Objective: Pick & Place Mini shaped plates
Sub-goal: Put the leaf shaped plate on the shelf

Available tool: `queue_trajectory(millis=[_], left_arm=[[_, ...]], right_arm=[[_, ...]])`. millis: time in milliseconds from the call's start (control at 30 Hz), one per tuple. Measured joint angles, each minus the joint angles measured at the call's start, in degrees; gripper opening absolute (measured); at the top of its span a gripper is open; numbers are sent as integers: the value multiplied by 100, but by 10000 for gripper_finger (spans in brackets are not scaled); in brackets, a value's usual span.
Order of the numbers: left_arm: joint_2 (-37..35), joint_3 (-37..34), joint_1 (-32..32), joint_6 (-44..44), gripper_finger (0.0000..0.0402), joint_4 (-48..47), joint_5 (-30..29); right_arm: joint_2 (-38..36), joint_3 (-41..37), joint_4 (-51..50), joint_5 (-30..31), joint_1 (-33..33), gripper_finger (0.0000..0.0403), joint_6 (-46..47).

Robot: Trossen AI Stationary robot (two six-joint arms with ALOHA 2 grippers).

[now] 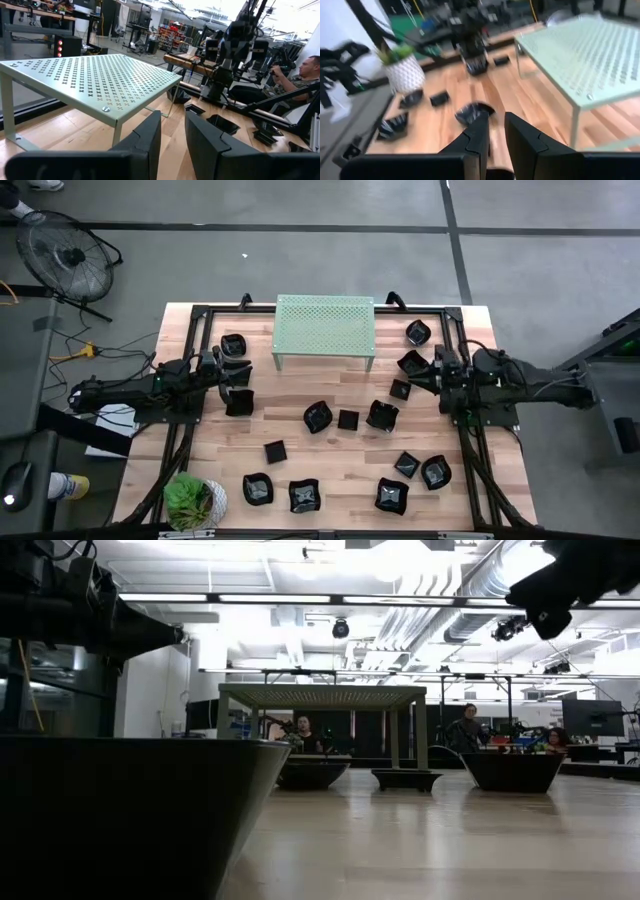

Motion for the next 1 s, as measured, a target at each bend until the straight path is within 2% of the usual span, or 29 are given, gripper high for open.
queue_trajectory(millis=[267,533,767,1000], left_arm=[[0,0,-1,1,85,-2,1],[0,0,0,0,85,-1,0],[0,0,0,0,85,0,0],[0,0,-2,1,85,-1,0]], right_arm=[[1628,1296,-857,-11,-219,57,-31],[2848,2009,-1382,-17,-590,57,264],[3525,2287,-1963,-134,-1187,57,461],[3924,2284,-2180,-168,-1962,57,1246]])
